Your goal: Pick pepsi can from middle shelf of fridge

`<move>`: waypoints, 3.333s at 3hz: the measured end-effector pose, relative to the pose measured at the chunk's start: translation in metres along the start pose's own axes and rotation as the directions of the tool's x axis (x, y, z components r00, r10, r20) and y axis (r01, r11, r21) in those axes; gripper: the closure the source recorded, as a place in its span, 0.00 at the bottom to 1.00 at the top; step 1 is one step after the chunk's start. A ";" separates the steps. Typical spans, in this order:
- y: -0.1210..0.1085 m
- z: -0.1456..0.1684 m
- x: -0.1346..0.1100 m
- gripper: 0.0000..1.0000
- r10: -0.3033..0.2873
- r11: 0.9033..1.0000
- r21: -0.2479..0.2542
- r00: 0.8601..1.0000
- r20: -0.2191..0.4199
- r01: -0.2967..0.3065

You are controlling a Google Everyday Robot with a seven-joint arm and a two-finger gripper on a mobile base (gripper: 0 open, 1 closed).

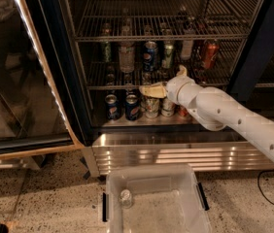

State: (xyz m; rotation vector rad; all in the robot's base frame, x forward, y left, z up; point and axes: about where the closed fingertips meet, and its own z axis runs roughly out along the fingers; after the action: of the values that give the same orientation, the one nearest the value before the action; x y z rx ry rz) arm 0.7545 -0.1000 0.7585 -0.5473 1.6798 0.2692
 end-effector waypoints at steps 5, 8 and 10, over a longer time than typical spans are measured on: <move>0.015 0.088 -0.018 0.00 -0.068 0.995 -0.073 0.997 0.031 0.070; -0.027 0.076 -0.024 0.04 -0.045 0.990 0.136 0.993 0.111 0.030; -0.025 0.081 -0.022 0.00 -0.040 0.989 0.148 0.992 0.123 0.022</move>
Offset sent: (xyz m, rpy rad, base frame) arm 0.0454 0.0399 0.0081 -0.0444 -0.0614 0.0907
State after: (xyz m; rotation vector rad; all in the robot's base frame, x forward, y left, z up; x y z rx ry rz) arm 0.8390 -0.0786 0.7679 -0.4378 1.5533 0.1533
